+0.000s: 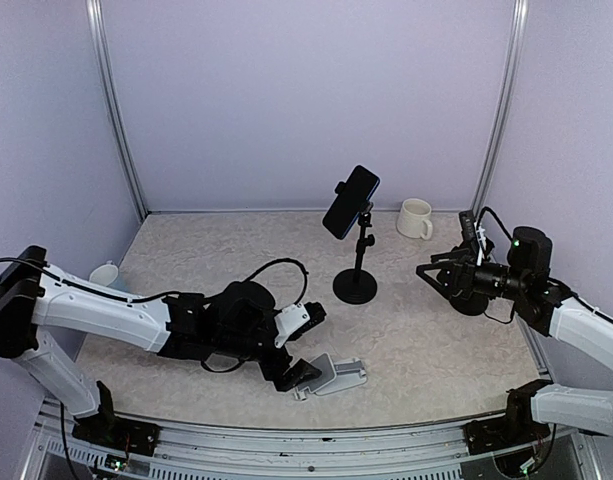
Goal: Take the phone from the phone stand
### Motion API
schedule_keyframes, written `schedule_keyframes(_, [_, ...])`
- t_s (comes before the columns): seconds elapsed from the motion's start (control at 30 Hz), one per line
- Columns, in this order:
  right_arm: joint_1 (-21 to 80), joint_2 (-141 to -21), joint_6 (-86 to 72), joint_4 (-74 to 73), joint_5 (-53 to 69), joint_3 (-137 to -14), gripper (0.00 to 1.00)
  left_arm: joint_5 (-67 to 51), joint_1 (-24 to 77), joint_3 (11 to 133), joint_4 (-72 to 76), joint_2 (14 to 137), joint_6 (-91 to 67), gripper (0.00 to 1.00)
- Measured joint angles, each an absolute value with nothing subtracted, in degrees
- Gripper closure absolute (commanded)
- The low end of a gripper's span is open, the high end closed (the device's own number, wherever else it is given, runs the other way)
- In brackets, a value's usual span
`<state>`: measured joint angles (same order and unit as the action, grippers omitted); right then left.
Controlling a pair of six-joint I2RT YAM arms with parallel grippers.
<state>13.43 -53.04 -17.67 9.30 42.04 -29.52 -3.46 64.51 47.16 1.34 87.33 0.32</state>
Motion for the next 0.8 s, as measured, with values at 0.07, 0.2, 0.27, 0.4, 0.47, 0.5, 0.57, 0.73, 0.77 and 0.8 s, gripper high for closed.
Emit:
schedule_keyframes(0.07, [13.4, -53.0, -17.7, 9.3, 42.1, -29.5, 0.0, -4.3, 65.1, 47.2, 2.6, 89.7, 0.3, 0.01])
schedule_keyframes(0.2, [13.4, -53.0, -17.7, 9.4, 42.3, -29.5, 0.0, -5.1, 66.1, 47.2, 3.7, 93.4, 0.4, 0.01])
schedule_keyframes(0.27, [13.4, -53.0, -17.7, 9.4, 42.5, -29.4, 0.0, -5.4, 66.7, 47.6, 3.6, 95.1, 0.6, 0.01])
schedule_keyframes(0.4, [13.4, -53.1, -17.7, 9.4, 42.5, -29.4, 0.0, -5.6, 67.3, 49.3, 3.6, 97.9, 1.6, 0.01])
schedule_keyframes(0.47, [13.4, -53.1, -17.7, 9.4, 42.5, -29.4, 0.0, -5.6, 67.5, 50.2, 3.5, 98.8, 2.1, 0.01])
schedule_keyframes(0.5, [13.4, -53.1, -17.7, 9.4, 42.5, -29.4, 0.0, -5.6, 67.5, 50.9, 3.4, 99.3, 2.3, 0.02])
schedule_keyframes(0.57, [13.4, -53.1, -17.7, 9.4, 42.5, -29.4, 0.0, -5.6, 67.6, 51.9, 3.4, 100.2, 2.9, 0.04])
schedule_keyframes(0.73, [13.4, -53.1, -17.6, 9.4, 42.5, -29.4, 0.0, -5.2, 67.6, 54.1, 3.4, 101.9, 3.9, 0.11])
schedule_keyframes(0.77, [13.4, -53.1, -17.6, 9.4, 42.5, -29.4, 0.0, -5.1, 67.6, 54.3, 3.4, 102.0, 4.1, 0.13])
schedule_keyframes(0.8, [13.4, -53.1, -17.6, 9.4, 42.5, -29.4, 0.0, -4.9, 67.6, 54.6, 3.2, 102.2, 4.3, 0.14])
